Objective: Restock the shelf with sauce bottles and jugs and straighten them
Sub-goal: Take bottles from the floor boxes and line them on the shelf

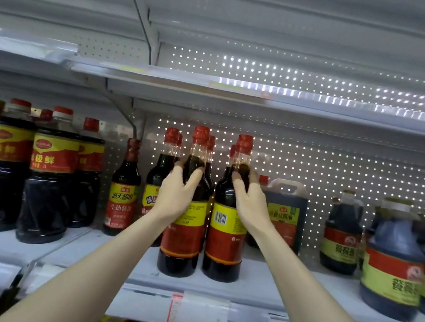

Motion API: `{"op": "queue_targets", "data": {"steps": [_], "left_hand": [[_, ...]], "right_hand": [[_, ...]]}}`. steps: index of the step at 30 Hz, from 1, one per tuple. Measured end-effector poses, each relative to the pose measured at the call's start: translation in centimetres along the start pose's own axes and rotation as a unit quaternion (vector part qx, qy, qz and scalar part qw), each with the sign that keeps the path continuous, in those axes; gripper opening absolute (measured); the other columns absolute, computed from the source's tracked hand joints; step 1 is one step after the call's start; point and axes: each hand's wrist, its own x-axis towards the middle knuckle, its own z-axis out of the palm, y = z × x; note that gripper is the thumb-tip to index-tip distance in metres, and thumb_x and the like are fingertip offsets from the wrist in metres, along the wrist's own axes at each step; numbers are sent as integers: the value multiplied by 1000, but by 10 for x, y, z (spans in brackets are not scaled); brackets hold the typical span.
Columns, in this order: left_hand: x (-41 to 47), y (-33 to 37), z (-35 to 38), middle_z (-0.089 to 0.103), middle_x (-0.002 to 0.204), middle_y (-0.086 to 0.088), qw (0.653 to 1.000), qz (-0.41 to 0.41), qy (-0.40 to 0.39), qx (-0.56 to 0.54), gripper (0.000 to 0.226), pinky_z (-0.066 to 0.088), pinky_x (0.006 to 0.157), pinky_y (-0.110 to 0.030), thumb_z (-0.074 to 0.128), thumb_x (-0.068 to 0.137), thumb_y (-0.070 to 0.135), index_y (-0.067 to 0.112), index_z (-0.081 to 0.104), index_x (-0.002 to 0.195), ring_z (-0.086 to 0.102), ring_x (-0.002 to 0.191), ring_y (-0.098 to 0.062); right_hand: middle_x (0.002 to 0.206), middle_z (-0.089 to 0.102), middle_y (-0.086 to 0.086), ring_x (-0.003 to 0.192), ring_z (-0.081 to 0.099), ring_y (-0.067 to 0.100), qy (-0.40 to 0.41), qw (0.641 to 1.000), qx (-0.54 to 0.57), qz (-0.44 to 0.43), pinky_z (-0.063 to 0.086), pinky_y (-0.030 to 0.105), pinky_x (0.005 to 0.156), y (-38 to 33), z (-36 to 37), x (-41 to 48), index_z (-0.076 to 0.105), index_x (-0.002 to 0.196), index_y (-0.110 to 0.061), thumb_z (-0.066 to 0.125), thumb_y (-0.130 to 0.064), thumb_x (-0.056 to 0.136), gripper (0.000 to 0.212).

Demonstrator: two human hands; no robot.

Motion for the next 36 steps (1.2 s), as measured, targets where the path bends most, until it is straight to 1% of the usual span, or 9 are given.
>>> {"op": "queue_targets", "data": {"steps": [2, 7, 12, 16, 19, 23, 26, 32, 36], "left_hand": [[-18, -12, 1, 49, 136, -5, 999, 7, -14, -35, 57, 35, 103, -30, 50, 95, 45, 10, 38, 139, 44, 128, -19], [-41, -27, 1, 33, 152, -3, 995, -10, -36, -91, 89, 29, 115, -40, 55, 82, 57, 18, 14, 152, 32, 139, -18], [-52, -33, 2, 32, 152, -5, 991, -22, -58, -114, 106, 30, 115, -46, 63, 71, 61, 25, 5, 152, 33, 139, -20], [-51, -39, 3, 41, 146, -5, 991, -24, -57, -123, 110, 35, 112, -47, 65, 65, 71, 24, 14, 150, 41, 134, -20], [-49, -41, 3, 46, 140, -3, 990, -21, -52, -127, 111, 37, 110, -47, 64, 62, 75, 20, 20, 148, 45, 130, -18], [-45, -47, 5, 47, 141, -4, 990, -22, -47, -131, 108, 38, 109, -48, 64, 64, 77, 25, 21, 148, 46, 130, -20], [-43, -53, 6, 43, 145, -3, 990, -30, -48, -127, 113, 38, 109, -49, 61, 54, 87, 35, 20, 146, 43, 133, -22], [-46, -52, 8, 46, 142, -3, 991, -24, -44, -127, 112, 40, 107, -49, 61, 57, 84, 30, 22, 146, 45, 130, -20], [-48, -53, 9, 46, 141, -2, 990, -27, -45, -129, 111, 40, 107, -49, 61, 58, 83, 30, 21, 147, 46, 130, -20]], "right_hand": [[114, 52, -7, 108, 49, 8, -21, 999, 20, 16, 35, 24, 89, 12, -2, -17, 44, 131, -22, 45, -44, 99, 39], [125, 45, -16, 116, 46, 4, -52, 996, 68, 27, 44, 14, 79, 24, -4, -46, 31, 132, -39, 57, -36, 95, 46], [128, 42, 0, 117, 41, 11, -34, 997, 3, 74, 37, 39, 106, 43, 0, -61, 25, 142, -41, 72, -53, 78, 80], [121, 55, -1, 110, 55, 13, -20, 997, 8, 78, 47, 41, 100, 52, 2, -64, 43, 118, -51, 73, -64, 66, 62], [121, 61, -3, 106, 59, 6, -40, 994, 64, 84, 52, 32, 92, 54, -2, -60, 49, 113, -43, 70, -39, 85, 36], [125, 57, -3, 103, 58, 3, -53, 986, 108, 116, 49, 19, 76, 58, -10, -55, 36, 140, -21, 56, -36, 95, 52], [126, 56, -2, 105, 58, 6, -59, 983, 109, 133, 49, 22, 77, 59, -12, -53, 35, 140, -20, 55, -37, 95, 52], [113, 59, -9, 101, 57, -2, -18, 990, 112, 87, 51, 15, 74, 61, -4, -63, 42, 125, -24, 60, -23, 94, 36], [115, 57, -7, 97, 56, -3, -4, 989, 115, 92, 51, 13, 67, 63, 2, -62, 39, 134, -18, 59, -22, 94, 46]]}}
